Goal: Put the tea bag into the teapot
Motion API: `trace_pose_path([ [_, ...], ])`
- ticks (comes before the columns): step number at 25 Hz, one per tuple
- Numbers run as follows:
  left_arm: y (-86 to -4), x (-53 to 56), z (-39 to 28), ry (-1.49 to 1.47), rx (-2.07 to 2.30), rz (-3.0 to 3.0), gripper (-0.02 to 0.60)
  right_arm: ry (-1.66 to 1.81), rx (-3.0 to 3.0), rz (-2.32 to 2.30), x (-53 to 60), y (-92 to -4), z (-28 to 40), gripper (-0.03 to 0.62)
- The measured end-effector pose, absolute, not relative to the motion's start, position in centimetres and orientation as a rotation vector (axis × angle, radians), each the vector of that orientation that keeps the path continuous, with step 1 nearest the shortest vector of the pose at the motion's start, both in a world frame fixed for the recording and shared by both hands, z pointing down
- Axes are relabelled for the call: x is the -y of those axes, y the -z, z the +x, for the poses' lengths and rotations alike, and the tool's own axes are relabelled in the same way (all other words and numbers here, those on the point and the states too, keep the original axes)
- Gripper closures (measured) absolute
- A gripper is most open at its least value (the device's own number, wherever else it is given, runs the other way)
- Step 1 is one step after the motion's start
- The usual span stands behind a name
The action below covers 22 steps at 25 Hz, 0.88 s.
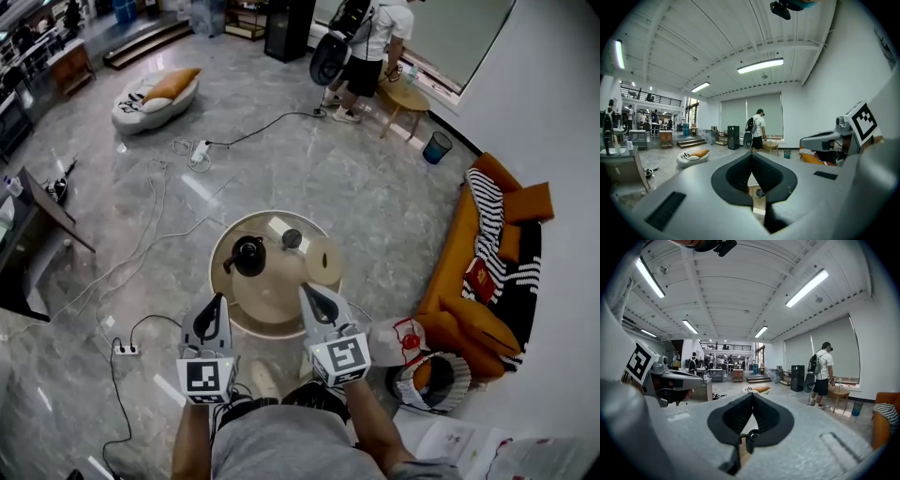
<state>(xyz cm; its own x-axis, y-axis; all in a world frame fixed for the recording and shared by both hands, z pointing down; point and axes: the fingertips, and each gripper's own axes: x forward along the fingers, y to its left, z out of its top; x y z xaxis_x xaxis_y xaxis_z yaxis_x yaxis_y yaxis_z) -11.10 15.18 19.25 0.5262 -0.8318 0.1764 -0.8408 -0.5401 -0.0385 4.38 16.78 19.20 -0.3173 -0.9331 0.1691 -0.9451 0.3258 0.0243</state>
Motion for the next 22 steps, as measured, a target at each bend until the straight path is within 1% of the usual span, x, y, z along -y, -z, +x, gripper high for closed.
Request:
trace_pose_path([
  [7, -20.4, -12.6, -10.2, -0.307, 1.597, 2.606, 0.566, -0.16, 2.512, 1.58, -12.7, -21.2, 4.9, 0.594],
  [12, -23.1, -11.1, -9.5, -0.34, 1.665, 2.493, 0.566, -0.2, 2.555, 1.44, -9.6, -23.3, 5.1, 0.594],
  [22, -30.0, -7.6, -8.5, -0.398, 1.696, 2.341, 0.566, -0.327, 2.546, 1.25, -4.7, -31.7, 4.8, 0.594],
])
